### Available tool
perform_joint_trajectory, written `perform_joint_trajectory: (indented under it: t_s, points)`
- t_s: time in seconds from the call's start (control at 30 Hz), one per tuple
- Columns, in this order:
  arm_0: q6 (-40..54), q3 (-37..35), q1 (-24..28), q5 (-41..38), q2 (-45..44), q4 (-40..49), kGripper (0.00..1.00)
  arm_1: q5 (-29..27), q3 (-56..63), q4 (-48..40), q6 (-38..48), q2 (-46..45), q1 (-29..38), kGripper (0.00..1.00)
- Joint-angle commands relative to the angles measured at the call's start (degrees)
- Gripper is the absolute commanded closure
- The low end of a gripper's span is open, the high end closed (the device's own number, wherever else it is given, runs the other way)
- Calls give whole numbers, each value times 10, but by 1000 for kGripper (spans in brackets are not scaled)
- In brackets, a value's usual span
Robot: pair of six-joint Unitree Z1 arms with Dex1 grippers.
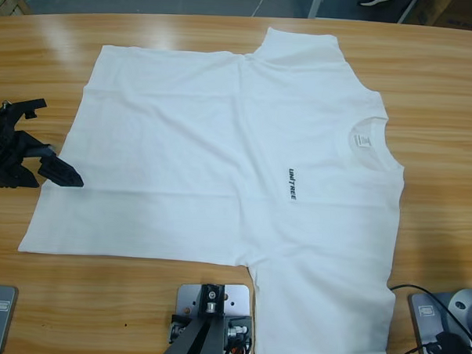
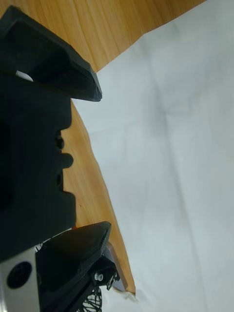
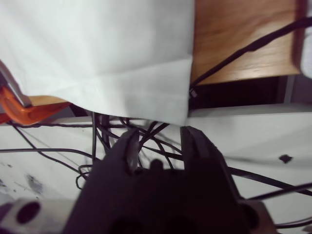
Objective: Fold clothes
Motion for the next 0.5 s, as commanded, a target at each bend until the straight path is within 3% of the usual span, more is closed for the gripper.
perform_joint_trajectory:
  t_s: [0.03,0.5]
  points:
    - [-5,5,-5,2,22,5,32,19,25,-14,0,25,7,663]
    - [-5,5,-6,2,25,5,32,16,39,-13,6,23,7,691]
